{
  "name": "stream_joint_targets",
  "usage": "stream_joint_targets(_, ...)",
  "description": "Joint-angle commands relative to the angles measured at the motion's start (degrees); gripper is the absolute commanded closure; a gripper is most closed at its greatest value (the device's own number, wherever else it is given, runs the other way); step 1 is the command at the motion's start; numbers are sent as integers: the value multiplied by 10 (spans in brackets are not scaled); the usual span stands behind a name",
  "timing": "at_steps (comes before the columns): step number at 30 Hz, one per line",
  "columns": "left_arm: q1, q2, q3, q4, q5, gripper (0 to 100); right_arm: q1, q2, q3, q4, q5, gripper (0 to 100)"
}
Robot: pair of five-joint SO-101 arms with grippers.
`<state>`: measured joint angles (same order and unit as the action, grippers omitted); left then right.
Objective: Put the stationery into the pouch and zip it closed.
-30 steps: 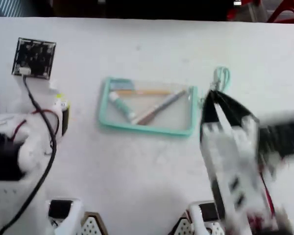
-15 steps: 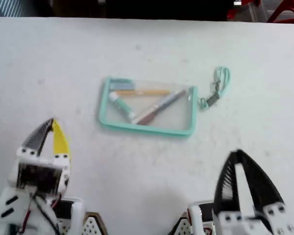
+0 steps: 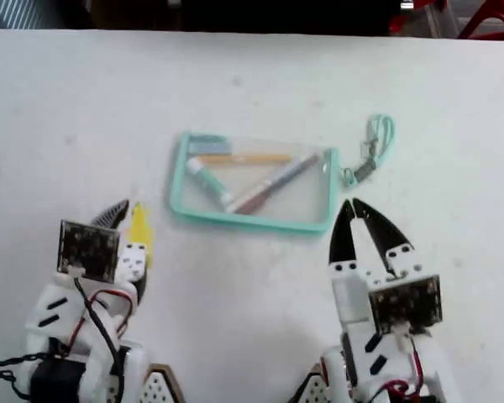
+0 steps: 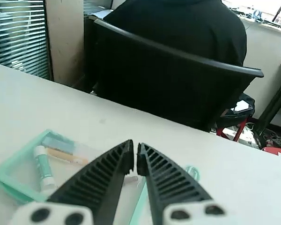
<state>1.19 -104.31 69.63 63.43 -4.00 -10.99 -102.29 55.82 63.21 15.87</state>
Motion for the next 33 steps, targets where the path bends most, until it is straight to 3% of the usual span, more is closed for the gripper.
stream_joint_targets(1, -8, -1, 52, -39, -8, 981, -7, -8, 47, -19, 6, 981)
stream_joint_targets(8, -8, 0, 164, -86, -4, 978, -2, -12, 168, -19, 6, 981)
stream_joint_targets(18, -40, 0, 185, 2, -7, 977, -1, -10, 276, -15, -41, 978)
stream_joint_targets(24, -47, 0, 271, -3, -6, 976, 19, -7, 413, -43, -40, 979)
stream_joint_targets(33, -65, 0, 273, 76, -4, 976, 15, -8, 411, 38, -40, 980)
